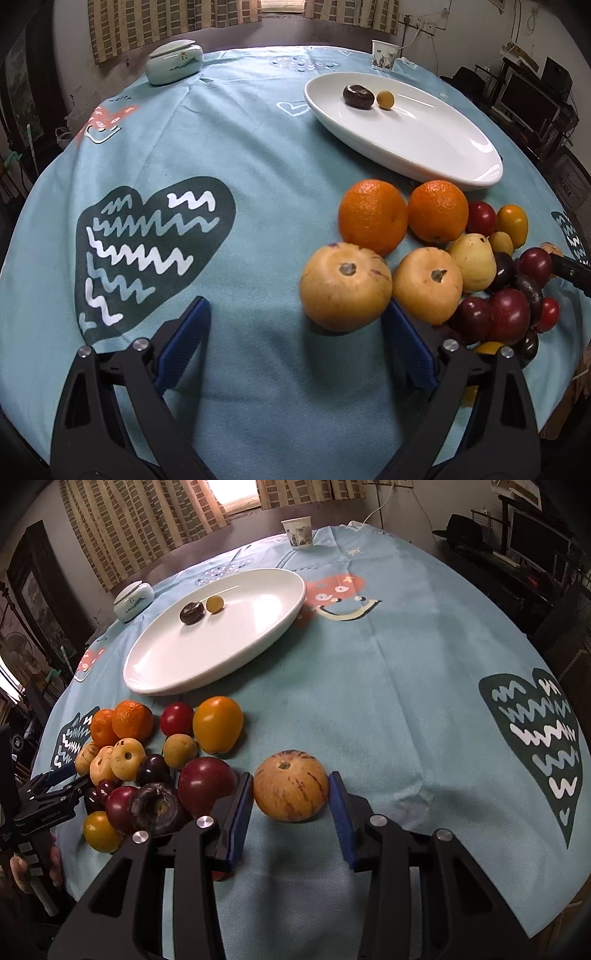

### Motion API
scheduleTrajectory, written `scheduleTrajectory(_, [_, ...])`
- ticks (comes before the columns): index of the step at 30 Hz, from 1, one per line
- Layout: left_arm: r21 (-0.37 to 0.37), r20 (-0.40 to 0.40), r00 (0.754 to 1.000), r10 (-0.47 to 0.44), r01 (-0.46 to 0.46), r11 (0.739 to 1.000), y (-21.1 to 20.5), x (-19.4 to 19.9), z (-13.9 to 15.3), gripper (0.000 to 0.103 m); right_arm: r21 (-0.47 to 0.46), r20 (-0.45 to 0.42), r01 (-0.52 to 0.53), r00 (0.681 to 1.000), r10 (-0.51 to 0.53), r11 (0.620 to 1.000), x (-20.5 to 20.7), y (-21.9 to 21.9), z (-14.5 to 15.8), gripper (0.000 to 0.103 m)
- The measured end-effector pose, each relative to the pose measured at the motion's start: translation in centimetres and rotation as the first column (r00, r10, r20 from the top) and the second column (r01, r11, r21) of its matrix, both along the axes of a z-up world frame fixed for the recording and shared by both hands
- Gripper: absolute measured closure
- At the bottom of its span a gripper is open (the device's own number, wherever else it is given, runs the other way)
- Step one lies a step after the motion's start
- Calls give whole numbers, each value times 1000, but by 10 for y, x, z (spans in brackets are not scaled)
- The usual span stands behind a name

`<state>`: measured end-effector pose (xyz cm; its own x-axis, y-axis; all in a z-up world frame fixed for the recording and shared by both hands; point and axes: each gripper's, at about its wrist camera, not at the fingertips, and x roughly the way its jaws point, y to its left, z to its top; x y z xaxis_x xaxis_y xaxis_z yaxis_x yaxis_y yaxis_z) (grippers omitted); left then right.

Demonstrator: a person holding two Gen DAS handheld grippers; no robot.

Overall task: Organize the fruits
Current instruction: 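Grasp a pale pear with the left tool while the right tool grasps a striped apple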

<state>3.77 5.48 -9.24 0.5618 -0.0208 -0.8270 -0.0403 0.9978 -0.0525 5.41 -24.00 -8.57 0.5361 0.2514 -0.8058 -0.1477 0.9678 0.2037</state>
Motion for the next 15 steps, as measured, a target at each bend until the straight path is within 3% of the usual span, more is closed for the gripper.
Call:
scheduleTrajectory(3, [-2,20,1000,-18,18,1000,-4,4,1,22,6,-3,-5,1000,5,1000,2,0,0,61])
scheduleTrajectory(5, [-25,37,999,-39,40,999,-7,4,4,40,8,-25,-16,1000,16,1000,3,3,-4,61])
scheduleTrajectory(8, [-36,49,997,-66,67,997,-11,2,6,56,-45,-16,-30,999,30,999,1,10,-7,60])
scheduleTrajectory(15, [-103,45,998,-54,58,993,-3,-6,12,58,-38,11,-50,999,50,998,-4,14,-3,62])
